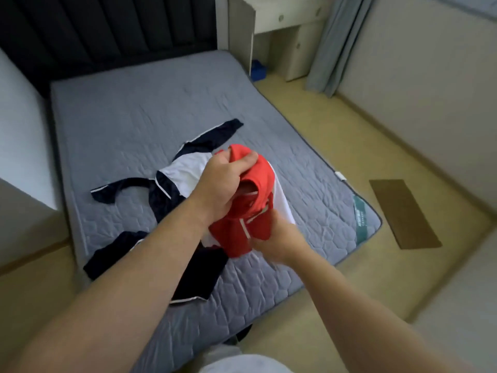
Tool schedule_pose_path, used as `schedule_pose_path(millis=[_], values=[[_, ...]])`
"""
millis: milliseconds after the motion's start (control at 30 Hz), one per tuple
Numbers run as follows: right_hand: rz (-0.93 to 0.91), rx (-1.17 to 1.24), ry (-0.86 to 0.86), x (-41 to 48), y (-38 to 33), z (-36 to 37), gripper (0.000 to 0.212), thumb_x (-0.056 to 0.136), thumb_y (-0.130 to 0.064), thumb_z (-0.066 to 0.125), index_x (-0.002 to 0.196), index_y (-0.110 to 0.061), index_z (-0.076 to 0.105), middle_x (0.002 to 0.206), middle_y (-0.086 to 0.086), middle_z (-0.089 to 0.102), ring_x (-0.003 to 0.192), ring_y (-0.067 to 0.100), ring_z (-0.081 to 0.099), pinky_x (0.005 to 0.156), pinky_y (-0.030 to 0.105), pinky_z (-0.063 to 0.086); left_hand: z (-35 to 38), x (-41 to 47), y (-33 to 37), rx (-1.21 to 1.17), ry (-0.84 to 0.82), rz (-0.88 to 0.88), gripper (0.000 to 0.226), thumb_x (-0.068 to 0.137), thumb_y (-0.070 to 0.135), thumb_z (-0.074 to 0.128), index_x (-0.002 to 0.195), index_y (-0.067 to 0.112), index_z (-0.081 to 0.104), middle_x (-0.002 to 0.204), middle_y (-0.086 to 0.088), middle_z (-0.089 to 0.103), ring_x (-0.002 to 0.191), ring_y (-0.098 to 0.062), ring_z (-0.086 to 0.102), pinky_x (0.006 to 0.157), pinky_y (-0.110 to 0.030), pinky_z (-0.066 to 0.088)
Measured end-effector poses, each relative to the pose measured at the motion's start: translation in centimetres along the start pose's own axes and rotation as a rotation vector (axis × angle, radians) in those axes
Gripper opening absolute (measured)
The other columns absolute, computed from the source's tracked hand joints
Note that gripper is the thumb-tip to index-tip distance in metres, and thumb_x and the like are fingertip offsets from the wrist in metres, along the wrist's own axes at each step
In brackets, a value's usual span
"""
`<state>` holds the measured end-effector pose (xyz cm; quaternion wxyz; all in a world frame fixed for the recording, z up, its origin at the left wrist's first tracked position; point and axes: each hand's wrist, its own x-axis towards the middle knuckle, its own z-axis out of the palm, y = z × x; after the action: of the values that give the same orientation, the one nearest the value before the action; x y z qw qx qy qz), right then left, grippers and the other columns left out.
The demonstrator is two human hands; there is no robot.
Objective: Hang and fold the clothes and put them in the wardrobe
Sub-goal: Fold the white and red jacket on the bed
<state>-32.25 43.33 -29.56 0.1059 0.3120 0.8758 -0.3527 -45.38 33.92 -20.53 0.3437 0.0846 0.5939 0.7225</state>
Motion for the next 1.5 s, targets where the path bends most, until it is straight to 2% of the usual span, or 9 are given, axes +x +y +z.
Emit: schedule_pose_path(millis=[167, 300, 400, 500, 767, 1000, 1133, 1400, 1500], values=[[0.017, 0.164, 0.289, -2.4, -0.7, -2.5, 0.071, 0.076, -0.072, 0.065, 0.118, -0.025, 0.032, 0.079, -0.021, 0.051, 0.071, 0.01, 0.057, 0.057, 0.03, 0.042, 5.2, -2.8, 6.4, -0.057, -0.157, 0.094, 0.013, 0.099, 0.014, 0.061, 0.099, 0.003, 0.068, 0.09, -0.014, 0.068, 0.075, -0.022, 0.069, 0.067, -0.04, 0.062], [-0.045, 0.183, 0.524, -3.5, -0.3, -5.7, 0.043, 0.095, -0.038, 0.052, 0.131, -0.015, 0.046, 0.082, -0.008, 0.058, 0.08, 0.026, 0.066, 0.061, 0.033, 0.041, 8.0, -3.9, 8.9, 0.023, -0.192, 0.203, 0.011, 0.099, 0.016, 0.062, 0.097, 0.007, 0.069, 0.08, -0.007, 0.071, 0.073, -0.02, 0.07, 0.068, -0.041, 0.063], [-0.149, 0.214, 0.635, -4.6, 0.3, -8.6, 0.022, 0.091, -0.019, 0.053, 0.11, -0.02, 0.062, 0.086, -0.001, 0.067, 0.071, 0.016, 0.057, 0.062, 0.028, 0.034, 8.8, -3.2, 10.0, 0.177, -0.092, 0.308, 0.013, 0.098, 0.023, 0.065, 0.089, 0.017, 0.072, 0.07, 0.003, 0.071, 0.066, -0.015, 0.068, 0.056, -0.031, 0.059], [-0.128, 0.195, 0.572, -5.4, 1.1, -10.8, 0.006, 0.089, -0.022, 0.064, 0.091, -0.017, 0.066, 0.079, 0.005, 0.068, 0.071, 0.025, 0.061, 0.057, 0.035, 0.038, 8.8, -2.0, 11.0, 0.238, -0.015, 0.323, 0.017, 0.095, 0.027, 0.068, 0.082, 0.018, 0.073, 0.065, 0.005, 0.07, 0.057, -0.011, 0.066, 0.049, -0.021, 0.049], [0.012, 0.295, 0.503, -4.3, 3.1, -17.0, 0.049, 0.099, -0.04, 0.059, 0.061, -0.011, 0.051, 0.052, -0.006, 0.045, 0.051, 0.013, 0.037, 0.05, 0.03, 0.03, 9.0, 2.5, 12.1, 0.264, 0.081, 0.248, 0.016, 0.093, 0.031, 0.067, 0.084, 0.019, 0.071, 0.053, 0.012, 0.066, 0.045, 0.0, 0.062, 0.044, -0.015, 0.046], [0.04, 0.075, 0.707, -0.7, 3.8, -24.2, 0.034, 0.099, -0.032, 0.054, 0.07, -0.017, 0.044, 0.067, -0.003, 0.05, 0.06, 0.016, 0.044, 0.05, 0.025, 0.027, 10.2, 7.9, 13.1, 0.207, 0.122, 0.274, 0.014, 0.09, 0.024, 0.07, 0.078, 0.017, 0.068, 0.066, 0.005, 0.066, 0.056, -0.007, 0.062, 0.05, -0.018, 0.048], [0.009, -0.011, 0.725, 0.8, 4.2, -27.2, 0.046, 0.089, -0.053, 0.065, 0.068, -0.017, 0.047, 0.064, -0.002, 0.053, 0.06, 0.02, 0.049, 0.05, 0.027, 0.031, 10.6, 11.2, 13.7, 0.18, 0.107, 0.341, 0.015, 0.087, 0.021, 0.071, 0.073, 0.019, 0.067, 0.062, 0.006, 0.065, 0.049, -0.002, 0.06, 0.049, -0.015, 0.046], [0.031, -0.143, 0.619, 3.1, 8.5, -33.3, 0.038, 0.083, -0.053, 0.072, 0.077, -0.021, 0.052, 0.077, 0.001, 0.059, 0.071, 0.024, 0.058, 0.059, 0.032, 0.045, 12.3, 15.9, 12.1, 0.445, -0.117, 0.366, 0.035, 0.083, 0.053, 0.07, 0.082, 0.018, 0.071, 0.077, 0.001, 0.072, 0.073, -0.017, 0.069, 0.069, -0.03, 0.052], [0.052, -0.275, 0.634, 4.3, 11.0, -36.2, 0.041, 0.087, -0.058, 0.064, 0.079, -0.02, 0.051, 0.083, 0.002, 0.059, 0.075, 0.026, 0.059, 0.062, 0.034, 0.047, 14.2, 15.4, 11.1, 0.798, -0.387, 0.553, 0.039, 0.075, 0.068, 0.074, 0.099, 0.039, 0.069, 0.093, 0.017, 0.073, 0.084, -0.004, 0.071, 0.069, -0.016, 0.054]])
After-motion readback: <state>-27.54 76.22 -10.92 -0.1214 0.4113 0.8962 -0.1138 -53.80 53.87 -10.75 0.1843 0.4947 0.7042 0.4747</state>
